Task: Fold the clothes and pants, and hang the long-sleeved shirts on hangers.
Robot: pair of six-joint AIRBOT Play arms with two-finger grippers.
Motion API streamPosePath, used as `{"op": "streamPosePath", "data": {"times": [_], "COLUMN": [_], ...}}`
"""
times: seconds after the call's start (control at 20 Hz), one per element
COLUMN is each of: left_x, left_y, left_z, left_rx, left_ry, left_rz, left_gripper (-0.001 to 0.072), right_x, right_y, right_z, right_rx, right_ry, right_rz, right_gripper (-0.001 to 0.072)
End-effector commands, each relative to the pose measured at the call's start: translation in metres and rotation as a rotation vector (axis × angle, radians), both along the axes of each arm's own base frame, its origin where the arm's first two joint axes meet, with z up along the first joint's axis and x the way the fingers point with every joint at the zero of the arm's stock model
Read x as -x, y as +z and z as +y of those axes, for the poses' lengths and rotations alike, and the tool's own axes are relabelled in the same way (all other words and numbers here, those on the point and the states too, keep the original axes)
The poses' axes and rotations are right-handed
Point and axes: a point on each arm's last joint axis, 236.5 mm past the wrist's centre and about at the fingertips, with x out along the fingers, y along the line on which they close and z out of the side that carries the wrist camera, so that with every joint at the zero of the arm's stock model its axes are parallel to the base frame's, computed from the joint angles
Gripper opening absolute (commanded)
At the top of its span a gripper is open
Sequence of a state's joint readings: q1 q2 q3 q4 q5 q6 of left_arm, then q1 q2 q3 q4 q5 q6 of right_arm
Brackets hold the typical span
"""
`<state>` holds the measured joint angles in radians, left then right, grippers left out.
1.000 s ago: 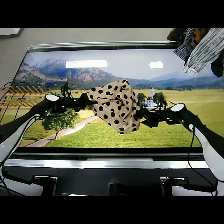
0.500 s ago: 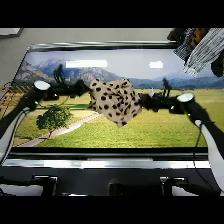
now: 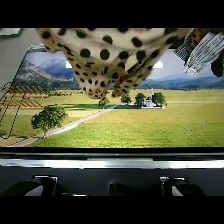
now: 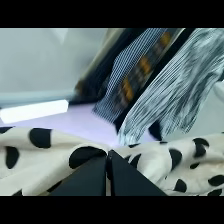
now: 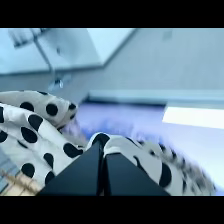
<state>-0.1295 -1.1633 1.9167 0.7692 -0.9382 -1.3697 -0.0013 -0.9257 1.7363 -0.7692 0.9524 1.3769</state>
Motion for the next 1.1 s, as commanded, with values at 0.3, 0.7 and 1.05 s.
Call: {"op": "streamPosePath", "data": {"times": [0.3, 0.7, 1.05], "left_x": [0.184, 0.034, -0.147], "left_y": [0.080, -0.056, -0.275], "left_z": [0.042, 0.034, 0.033], "left_rx": [-0.081, -0.134, -0.134], "left_ry": [0.099, 0.132, 0.242], "left_rz": [-0.245, 0.150, 0.518], "left_gripper": [0.0015, 0.0015, 0.0015], "right_x": [0.178, -0.042, -0.230], "right_y": [0.111, -0.013, -0.316], "right_z": [-0.035, -0.003, 0.022], "right_rx": [-0.105, -0.148, -0.201], "right_ry": [-0.155, -0.016, 0.064], "right_rz": [-0.360, 0.176, 0.870], "right_gripper": [0.0024, 0.0025, 0.0025]}}
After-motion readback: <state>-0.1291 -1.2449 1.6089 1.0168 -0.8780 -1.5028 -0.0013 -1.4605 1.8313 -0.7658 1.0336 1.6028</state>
